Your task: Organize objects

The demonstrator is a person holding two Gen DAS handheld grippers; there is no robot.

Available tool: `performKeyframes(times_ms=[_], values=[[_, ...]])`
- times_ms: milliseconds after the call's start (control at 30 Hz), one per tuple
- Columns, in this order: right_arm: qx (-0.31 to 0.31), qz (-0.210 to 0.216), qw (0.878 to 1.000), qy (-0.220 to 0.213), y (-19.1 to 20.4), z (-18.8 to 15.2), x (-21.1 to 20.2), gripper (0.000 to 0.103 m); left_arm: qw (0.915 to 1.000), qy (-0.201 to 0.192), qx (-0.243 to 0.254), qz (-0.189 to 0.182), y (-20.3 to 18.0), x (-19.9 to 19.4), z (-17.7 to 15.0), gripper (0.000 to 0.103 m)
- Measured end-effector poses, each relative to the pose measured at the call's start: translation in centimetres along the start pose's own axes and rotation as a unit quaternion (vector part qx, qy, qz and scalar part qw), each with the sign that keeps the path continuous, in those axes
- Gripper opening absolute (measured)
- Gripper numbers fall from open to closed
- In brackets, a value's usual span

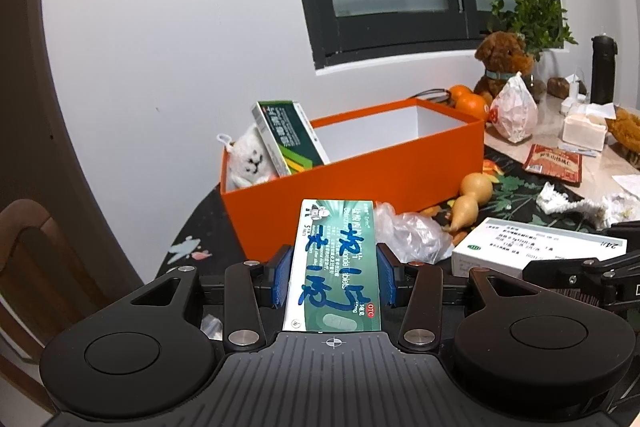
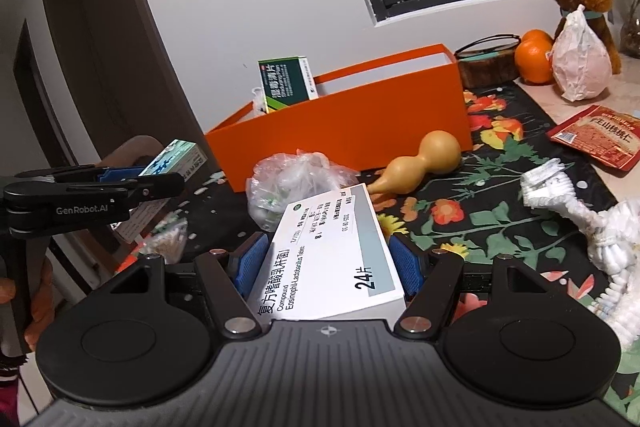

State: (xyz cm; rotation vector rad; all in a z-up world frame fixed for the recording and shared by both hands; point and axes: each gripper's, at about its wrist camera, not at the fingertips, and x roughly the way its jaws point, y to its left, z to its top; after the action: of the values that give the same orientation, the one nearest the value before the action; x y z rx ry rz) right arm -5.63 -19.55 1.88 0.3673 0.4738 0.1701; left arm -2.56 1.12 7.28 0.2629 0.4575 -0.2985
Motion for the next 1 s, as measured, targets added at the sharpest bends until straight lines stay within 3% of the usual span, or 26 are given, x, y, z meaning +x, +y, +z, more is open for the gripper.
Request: performKeyframes(times_ms=[533, 1000], values=[[-0.005, 0.014, 0.999, -0.030, 1.3, 5.4, -1.7, 0.073, 0.9985, -0.048, 0.027, -0.002, -1.4, -1.6, 4.4, 0.100], [0.063, 0.039, 0.996, -0.054, -1.3, 10.7, -0.7, 0.073, 0.9975, -0.067, 0.024, 0.002, -0.9, -1.3, 9.0, 0.100]])
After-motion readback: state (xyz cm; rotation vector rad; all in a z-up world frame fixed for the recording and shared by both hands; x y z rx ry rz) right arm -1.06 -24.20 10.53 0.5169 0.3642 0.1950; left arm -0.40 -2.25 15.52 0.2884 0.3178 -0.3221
